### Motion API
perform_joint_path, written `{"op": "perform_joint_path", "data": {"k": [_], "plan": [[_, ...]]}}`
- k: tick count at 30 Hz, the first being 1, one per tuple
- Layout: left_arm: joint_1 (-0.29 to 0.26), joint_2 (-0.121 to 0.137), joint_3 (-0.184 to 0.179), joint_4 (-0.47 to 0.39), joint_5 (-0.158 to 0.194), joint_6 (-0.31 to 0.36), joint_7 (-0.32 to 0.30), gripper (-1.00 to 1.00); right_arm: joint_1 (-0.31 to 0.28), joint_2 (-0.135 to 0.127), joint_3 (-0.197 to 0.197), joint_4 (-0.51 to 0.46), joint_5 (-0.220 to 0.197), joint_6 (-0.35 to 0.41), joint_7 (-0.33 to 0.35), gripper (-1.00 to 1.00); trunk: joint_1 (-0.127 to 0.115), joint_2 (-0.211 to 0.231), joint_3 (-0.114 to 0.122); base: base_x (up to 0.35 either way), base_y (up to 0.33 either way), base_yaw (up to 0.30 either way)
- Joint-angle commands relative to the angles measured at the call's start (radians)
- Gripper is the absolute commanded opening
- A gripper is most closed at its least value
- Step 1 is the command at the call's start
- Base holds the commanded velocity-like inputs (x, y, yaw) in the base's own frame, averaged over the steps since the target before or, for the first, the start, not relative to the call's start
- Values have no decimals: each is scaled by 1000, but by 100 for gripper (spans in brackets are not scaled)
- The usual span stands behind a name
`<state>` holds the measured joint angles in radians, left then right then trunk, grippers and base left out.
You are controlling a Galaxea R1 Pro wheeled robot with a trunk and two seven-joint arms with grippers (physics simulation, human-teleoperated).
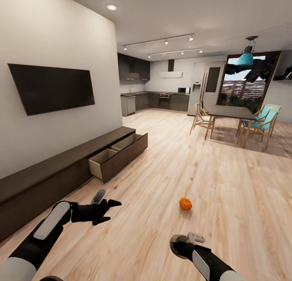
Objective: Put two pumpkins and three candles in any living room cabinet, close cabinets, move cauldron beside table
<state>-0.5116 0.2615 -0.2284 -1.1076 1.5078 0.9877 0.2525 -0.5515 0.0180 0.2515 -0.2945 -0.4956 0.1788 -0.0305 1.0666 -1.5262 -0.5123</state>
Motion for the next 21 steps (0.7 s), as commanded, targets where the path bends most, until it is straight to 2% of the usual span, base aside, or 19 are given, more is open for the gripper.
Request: {"op": "perform_joint_path", "data": {"k": [1,12,21], "plan": [[-1,1,-2,-1,11,0,10,100,-1,-1,6,-2,-6,4,-5,-100,0,-1,-1,301,-171,-1],[-1,1,-2,3,11,0,10,100,-1,-3,6,-2,-6,10,-6,-100,0,-1,-1,301,-136,6],[-1,1,-2,6,11,0,10,100,-1,-3,6,-2,-6,6,-3,-100,0,-1,-3,320,-52,161]]}}
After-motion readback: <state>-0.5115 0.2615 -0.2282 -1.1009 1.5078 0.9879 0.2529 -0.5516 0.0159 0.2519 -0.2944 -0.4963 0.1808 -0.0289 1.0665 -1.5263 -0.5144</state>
